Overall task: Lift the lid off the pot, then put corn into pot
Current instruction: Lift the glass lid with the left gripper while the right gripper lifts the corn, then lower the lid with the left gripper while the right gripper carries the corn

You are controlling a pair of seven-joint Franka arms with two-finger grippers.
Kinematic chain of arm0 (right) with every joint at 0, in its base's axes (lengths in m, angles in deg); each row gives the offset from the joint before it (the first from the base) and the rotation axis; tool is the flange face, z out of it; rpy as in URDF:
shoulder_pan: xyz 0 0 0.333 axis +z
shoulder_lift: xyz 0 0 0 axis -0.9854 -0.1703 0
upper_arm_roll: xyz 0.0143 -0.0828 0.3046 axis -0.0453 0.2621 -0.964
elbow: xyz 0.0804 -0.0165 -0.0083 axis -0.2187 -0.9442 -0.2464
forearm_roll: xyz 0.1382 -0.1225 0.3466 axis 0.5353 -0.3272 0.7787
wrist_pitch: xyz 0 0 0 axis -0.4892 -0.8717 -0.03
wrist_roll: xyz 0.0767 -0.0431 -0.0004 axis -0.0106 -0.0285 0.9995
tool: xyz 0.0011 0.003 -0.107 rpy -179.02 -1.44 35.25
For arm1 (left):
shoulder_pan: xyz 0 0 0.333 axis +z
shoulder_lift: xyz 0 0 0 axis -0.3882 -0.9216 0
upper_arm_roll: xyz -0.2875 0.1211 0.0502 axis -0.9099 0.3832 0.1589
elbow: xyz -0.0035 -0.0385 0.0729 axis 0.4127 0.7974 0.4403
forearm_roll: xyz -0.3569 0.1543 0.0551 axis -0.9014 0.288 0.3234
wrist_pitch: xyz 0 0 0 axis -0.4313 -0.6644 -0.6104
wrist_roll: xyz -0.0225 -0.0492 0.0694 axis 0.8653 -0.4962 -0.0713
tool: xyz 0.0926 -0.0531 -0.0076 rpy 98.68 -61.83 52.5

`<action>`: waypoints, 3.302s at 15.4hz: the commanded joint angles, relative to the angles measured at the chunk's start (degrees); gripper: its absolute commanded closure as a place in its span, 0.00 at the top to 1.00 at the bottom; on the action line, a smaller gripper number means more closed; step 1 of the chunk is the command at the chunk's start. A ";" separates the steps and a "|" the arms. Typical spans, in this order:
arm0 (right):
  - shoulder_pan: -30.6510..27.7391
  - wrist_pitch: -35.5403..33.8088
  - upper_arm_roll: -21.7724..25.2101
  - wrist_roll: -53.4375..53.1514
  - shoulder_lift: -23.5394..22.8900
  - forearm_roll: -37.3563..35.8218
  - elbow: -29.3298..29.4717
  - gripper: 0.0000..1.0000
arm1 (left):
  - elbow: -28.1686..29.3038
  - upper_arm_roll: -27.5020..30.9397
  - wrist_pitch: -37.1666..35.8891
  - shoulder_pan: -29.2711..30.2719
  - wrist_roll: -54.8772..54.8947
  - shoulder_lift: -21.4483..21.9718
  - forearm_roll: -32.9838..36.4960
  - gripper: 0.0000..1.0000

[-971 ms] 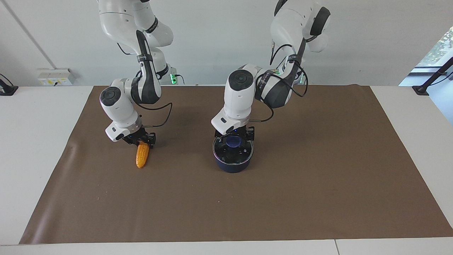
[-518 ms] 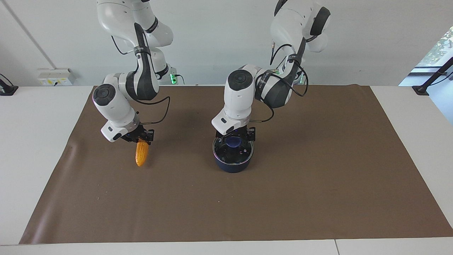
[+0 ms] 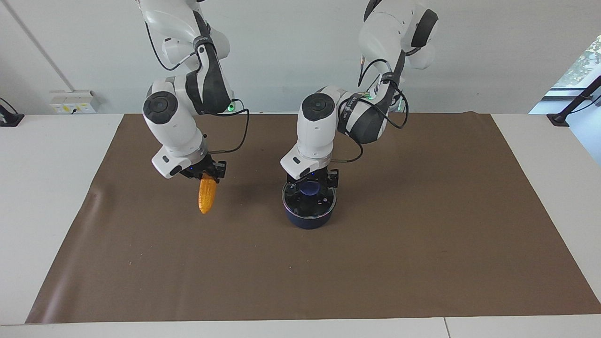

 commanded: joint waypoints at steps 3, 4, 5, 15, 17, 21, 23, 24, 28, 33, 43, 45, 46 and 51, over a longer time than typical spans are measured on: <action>0.88 -1.99 -0.25 -0.73 -2.98 0.23 5.10 0.00 | 0.25 0.59 0.48 -0.98 0.25 -0.11 1.28 0.47; 0.97 -1.90 -0.25 -0.73 -3.07 0.23 5.09 0.00 | 0.16 0.59 0.21 -0.98 0.25 -0.11 1.28 0.46; 0.97 -1.99 -0.25 -0.73 -3.07 0.23 5.09 0.00 | 0.16 0.67 0.12 -0.98 0.25 -0.20 1.28 0.42; 1.14 -0.68 -0.34 -0.99 -3.42 0.41 4.83 0.00 | -3.53 0.94 -10.50 1.91 0.51 4.71 -3.46 0.22; 3.24 1.25 -0.95 -3.09 -3.33 2.50 5.27 0.00 | -3.53 0.76 -12.53 5.07 1.73 6.82 -4.08 0.21; 8.87 5.56 -1.13 -11.43 -6.04 2.87 6.40 0.00 | -3.27 0.85 -16.39 14.11 7.08 9.55 -5.22 0.20; 14.04 5.92 -1.48 -16.09 -12.18 2.34 12.71 0.00 | -2.83 1.20 -17.98 19.12 13.05 10.34 -5.31 0.18; 16.41 6.36 -1.48 -18.90 -15.78 2.08 15.70 0.00 | -1.70 1.20 -17.64 22.45 15.52 10.61 -5.31 0.17; 20.66 13.92 -1.48 -25.52 -19.68 0.94 16.53 0.00 | 11.80 1.46 -9.14 34.41 28.61 16.21 -5.22 0.14; 21.71 18.83 -1.48 -25.52 -19.16 0.93 11.53 0.00 | 30.64 1.55 6.88 41.91 34.79 20.54 -5.05 0.14; 21.80 13.22 -1.48 -27.27 -18.63 2.08 13.35 0.00 | 35.49 1.55 13.21 42.53 38.38 19.84 -4.69 0.14; 21.28 13.65 -1.48 -27.36 -18.80 2.08 13.18 0.00 | 35.75 1.55 13.57 42.44 38.83 19.66 -4.69 0.14; 20.84 13.83 -1.48 -27.36 -18.80 2.08 12.83 0.03 | 35.93 1.55 13.92 42.35 39.01 19.66 -4.69 0.14; 21.01 13.22 -1.48 -26.84 -18.63 1.02 13.62 1.00 | 38.92 1.55 17.87 42.17 39.80 19.75 -4.69 0.14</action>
